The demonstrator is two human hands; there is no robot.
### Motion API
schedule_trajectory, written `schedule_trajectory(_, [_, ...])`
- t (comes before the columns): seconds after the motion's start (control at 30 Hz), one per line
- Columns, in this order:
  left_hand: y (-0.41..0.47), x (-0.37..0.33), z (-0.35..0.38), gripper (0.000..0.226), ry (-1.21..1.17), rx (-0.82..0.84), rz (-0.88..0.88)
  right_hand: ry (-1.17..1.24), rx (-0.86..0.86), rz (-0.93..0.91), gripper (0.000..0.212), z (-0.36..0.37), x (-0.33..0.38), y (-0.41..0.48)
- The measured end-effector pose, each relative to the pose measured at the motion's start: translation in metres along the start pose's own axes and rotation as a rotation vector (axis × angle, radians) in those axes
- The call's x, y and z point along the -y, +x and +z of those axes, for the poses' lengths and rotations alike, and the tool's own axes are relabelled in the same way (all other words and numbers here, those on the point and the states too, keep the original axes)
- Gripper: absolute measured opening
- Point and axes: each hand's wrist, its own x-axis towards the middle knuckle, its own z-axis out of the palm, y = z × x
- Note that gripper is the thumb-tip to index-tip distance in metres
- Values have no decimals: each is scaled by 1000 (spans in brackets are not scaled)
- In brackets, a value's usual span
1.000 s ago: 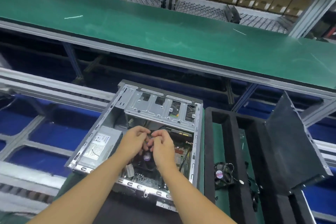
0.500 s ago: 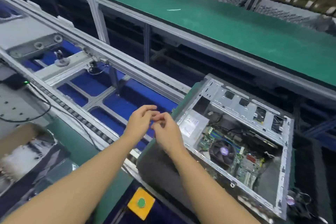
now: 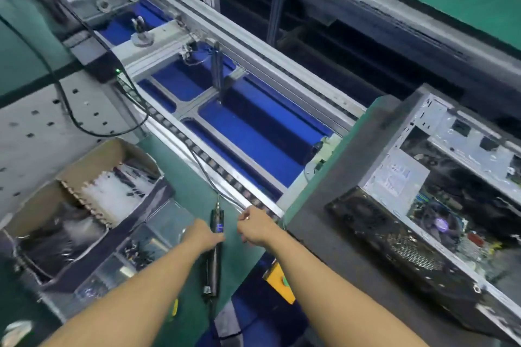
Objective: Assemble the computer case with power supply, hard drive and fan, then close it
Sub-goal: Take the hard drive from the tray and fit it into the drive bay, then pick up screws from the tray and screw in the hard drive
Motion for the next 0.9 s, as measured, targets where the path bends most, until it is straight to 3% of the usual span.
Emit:
schedule_trajectory(0.07, [5, 12, 17, 56, 46, 26, 2, -11, 17, 39, 15, 16, -9, 6])
schedule_trajectory(0.2, [7, 16, 25, 38, -2, -6, 36, -29, 83, 71, 20, 32, -26, 11])
schedule_trajectory(0.4, [-5, -1, -6, 27, -649, 374, 90, -20, 14, 8, 26, 4, -30, -4])
schedule_trajectory(0.5, [-17, -28, -34, 31, -779, 455, 259, -64, -54, -197, 64, -23, -23, -34])
schedule_trajectory(0.63, [-52, -82, -67, 22, -677, 552, 506, -512, -278, -638, 119, -52, -11, -78])
schedule_trajectory(0.73, [-85, -123, -87, 30, -593, 632, 681, -612, -551, -867, 106, -72, -3, -101])
schedule_trajectory(0.83, [-121, -165, -102, 16, -457, 704, 841, -336, -683, -987, 87, -101, 8, -127])
schedule_trajectory(0.9, [-145, -191, -110, 21, -425, 748, 940, -308, -808, -1048, 79, -123, 13, -145])
